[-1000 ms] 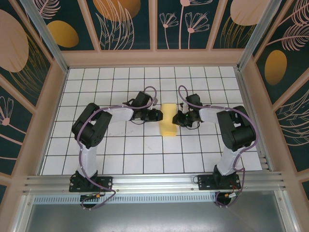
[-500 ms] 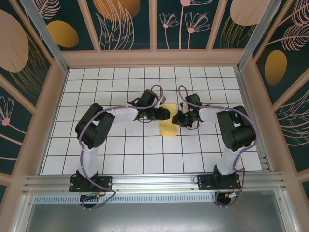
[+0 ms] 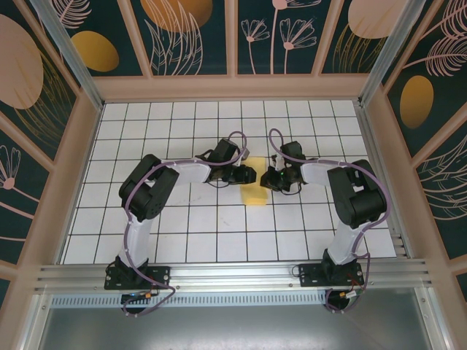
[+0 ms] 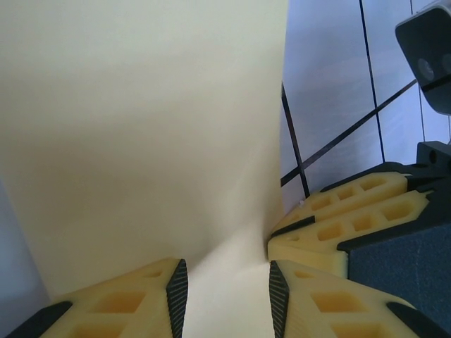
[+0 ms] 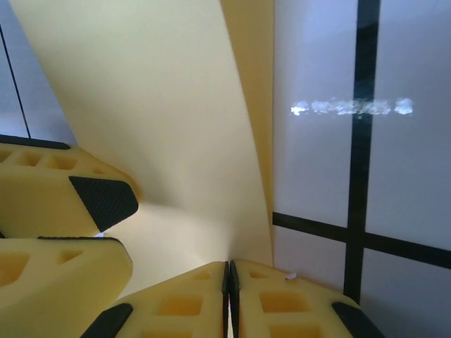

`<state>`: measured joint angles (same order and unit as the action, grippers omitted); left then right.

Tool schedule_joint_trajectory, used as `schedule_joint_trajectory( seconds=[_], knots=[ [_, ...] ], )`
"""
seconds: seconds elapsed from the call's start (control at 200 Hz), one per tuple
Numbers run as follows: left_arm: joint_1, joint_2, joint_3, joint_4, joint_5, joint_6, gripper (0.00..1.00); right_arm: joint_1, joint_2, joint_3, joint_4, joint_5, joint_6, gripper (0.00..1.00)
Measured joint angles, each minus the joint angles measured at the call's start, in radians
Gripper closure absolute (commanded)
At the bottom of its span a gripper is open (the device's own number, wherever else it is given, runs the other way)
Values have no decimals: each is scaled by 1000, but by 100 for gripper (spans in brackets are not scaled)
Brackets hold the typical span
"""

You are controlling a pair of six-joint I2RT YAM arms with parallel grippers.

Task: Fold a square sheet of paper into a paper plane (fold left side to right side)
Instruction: Hold the square sheet of paper at the center of the table.

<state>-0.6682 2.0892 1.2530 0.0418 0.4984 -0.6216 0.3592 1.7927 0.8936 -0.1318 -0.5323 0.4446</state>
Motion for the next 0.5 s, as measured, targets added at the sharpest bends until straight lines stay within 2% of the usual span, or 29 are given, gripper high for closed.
schedule_joint_trajectory(
  seconds=[0.285, 0.5],
  knots=[
    [-15, 0, 0, 3, -17, 0, 62, -57, -80, 30, -4, -30, 6, 92],
    [-19, 0, 0, 5, -28, 0, 62, -68, -33, 154, 2, -45, 14, 93]
  ],
)
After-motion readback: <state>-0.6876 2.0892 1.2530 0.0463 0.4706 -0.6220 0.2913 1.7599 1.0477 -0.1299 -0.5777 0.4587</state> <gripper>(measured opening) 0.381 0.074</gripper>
